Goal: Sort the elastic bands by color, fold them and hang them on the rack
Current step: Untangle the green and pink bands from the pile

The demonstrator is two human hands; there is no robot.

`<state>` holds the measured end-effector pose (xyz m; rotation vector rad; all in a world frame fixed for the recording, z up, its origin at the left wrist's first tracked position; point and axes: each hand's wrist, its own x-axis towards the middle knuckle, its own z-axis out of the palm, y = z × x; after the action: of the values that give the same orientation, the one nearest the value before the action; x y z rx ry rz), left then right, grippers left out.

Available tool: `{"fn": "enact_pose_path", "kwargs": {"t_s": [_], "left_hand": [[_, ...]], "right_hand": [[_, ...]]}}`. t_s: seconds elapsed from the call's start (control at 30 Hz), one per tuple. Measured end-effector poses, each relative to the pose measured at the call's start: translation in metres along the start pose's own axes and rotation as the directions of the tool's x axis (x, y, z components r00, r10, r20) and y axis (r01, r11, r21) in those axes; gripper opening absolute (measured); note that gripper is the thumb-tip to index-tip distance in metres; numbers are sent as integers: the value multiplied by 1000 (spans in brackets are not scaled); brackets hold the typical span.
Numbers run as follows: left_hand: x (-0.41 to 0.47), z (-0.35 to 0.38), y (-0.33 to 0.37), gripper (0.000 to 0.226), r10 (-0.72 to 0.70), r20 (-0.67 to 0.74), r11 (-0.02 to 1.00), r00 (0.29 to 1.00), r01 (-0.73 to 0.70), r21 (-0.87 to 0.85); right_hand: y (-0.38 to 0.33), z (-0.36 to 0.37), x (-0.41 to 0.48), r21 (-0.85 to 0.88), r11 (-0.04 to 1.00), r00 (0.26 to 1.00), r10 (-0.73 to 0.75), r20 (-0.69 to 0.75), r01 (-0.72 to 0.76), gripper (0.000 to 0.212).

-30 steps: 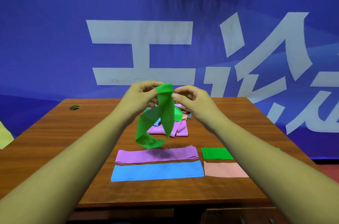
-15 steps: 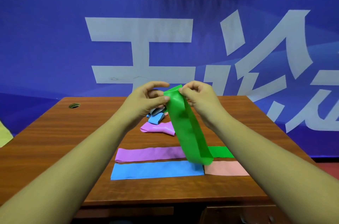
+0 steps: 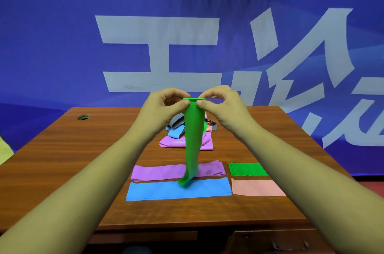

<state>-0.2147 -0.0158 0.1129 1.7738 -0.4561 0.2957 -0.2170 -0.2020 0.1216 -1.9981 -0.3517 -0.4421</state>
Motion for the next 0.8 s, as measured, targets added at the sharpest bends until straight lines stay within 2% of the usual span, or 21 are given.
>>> {"fn": "enact_pose_path", "kwargs": {"t_s": [0.07, 0.13, 0.23, 0.3, 0.37, 0.5, 0.57, 0.63, 0.7, 0.8], "left_hand": [[2, 1, -1, 11, 17, -19, 998, 1000, -16, 53], [3, 2, 0, 11, 2, 4, 995, 1000, -2, 95], [0, 6, -1, 12, -44, 106, 996, 993, 52, -78], [-3, 11, -3, 13, -66, 112, 978, 991, 87, -190], [-5, 15, -5, 15, -71, 107, 973, 992, 92, -210], [-8, 23, -9, 14, -70, 126, 969, 990, 97, -227], [-10, 25, -14, 8, -100, 155, 947, 983, 142, -288], [-13, 30, -20, 20, -145, 212, 924, 966, 209, -320], [-19, 37, -25, 29, -181, 288, 930, 940, 259, -262], [-32, 47, -36, 20, -247, 433, 920, 867, 349, -176]], "right_hand": [[-4, 1, 2, 23, 1000, 1000, -8, 0, 8, 3], [-11, 1, 4, 126, 992, 999, 12, 38, -16, 7], [-19, 2, 10, 205, 978, 999, 22, 24, -26, 2], [-21, 1, 16, 254, 965, 998, 67, -9, -62, 5], [-22, -2, 20, 294, 947, 991, 127, 31, -131, 3], [-22, -8, 22, 128, 973, 968, 165, 187, -191, 10], [-25, -10, 25, 105, 980, 973, 146, 178, -166, 6], [-28, -14, 28, 164, 974, 980, 135, 146, -158, 4], [-30, -19, 30, 240, 954, 979, 152, 133, -181, 4], [-26, -29, 31, 295, 930, 976, 199, 92, -217, 5]]}}
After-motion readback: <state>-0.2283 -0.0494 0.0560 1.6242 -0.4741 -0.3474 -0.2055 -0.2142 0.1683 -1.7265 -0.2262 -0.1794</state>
